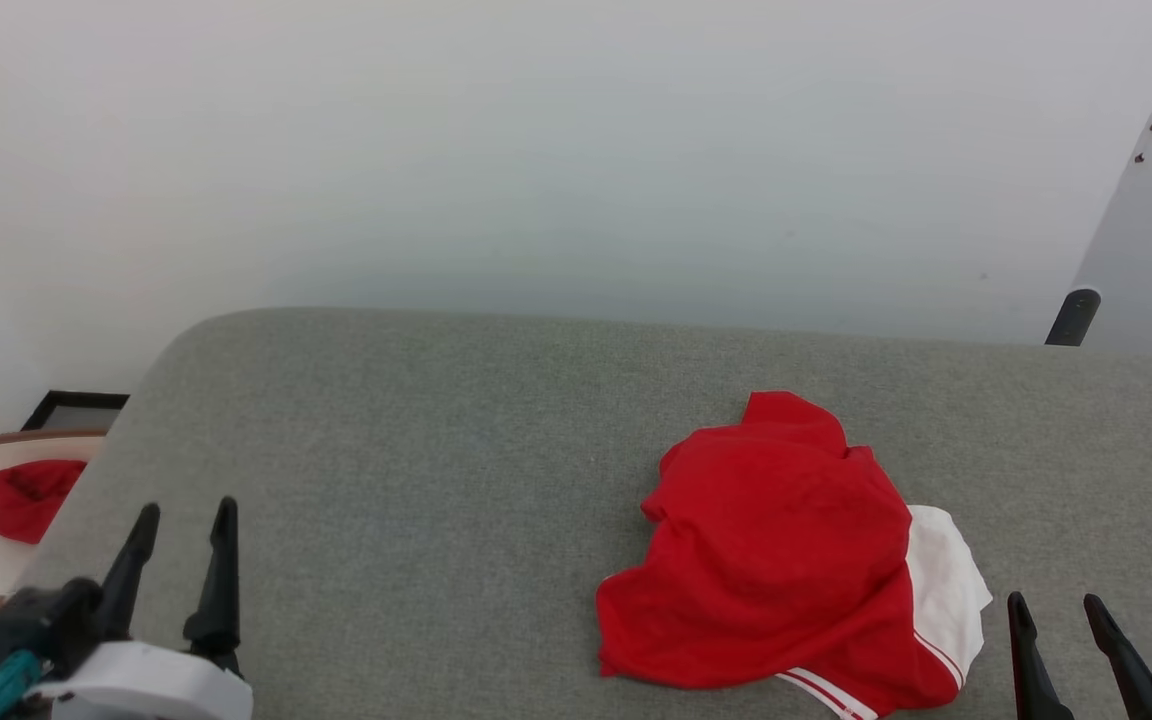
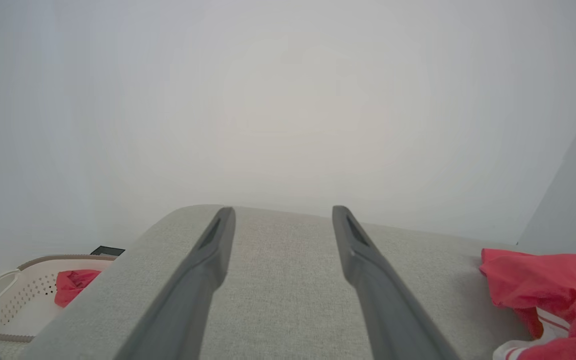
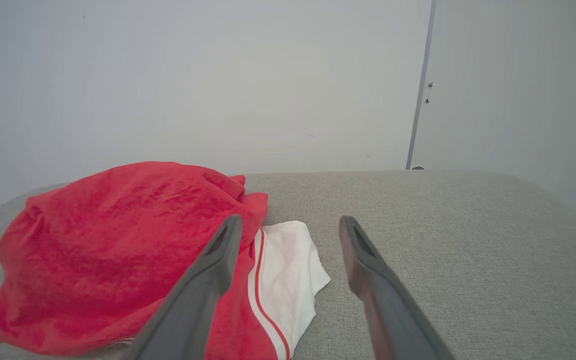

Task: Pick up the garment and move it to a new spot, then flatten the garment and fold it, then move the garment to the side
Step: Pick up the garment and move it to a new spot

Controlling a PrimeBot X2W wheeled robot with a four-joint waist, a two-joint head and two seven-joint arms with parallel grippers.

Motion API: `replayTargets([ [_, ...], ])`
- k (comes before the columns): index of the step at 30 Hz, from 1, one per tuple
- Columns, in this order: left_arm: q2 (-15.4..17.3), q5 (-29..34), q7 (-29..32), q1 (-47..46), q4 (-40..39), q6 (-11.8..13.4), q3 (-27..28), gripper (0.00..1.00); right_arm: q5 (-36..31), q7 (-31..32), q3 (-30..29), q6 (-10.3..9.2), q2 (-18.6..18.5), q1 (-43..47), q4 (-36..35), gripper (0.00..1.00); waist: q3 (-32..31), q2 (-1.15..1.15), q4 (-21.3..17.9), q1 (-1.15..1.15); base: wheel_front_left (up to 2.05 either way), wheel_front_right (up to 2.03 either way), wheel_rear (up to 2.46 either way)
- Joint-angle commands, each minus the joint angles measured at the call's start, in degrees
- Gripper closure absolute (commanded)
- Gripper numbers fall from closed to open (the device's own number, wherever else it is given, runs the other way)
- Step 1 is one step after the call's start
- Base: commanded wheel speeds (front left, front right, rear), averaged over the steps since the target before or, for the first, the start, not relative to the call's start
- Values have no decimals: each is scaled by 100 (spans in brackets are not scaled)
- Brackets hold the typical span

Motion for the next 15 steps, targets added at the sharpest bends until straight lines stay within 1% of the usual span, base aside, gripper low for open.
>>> replayTargets([
  [1, -95, 114, -3, 107, -28, -73, 136, 0, -28, -23, -29, 2, -1, 56, 16, 0, 5, 0, 0, 0, 0, 0, 0],
  [8, -365, 414, -4, 188, 18, -286, 441, 0, -33, 7, -20, 2, 7, 20, 38, 0, 32, 0, -6, 0, 0, 0, 0],
  [15, -487, 637, -4, 135, 101, -402, 553, 0, 19, 116, 42, 2, 3, -26, 48, 0, 78, 0, -22, 0, 0, 0, 0],
])
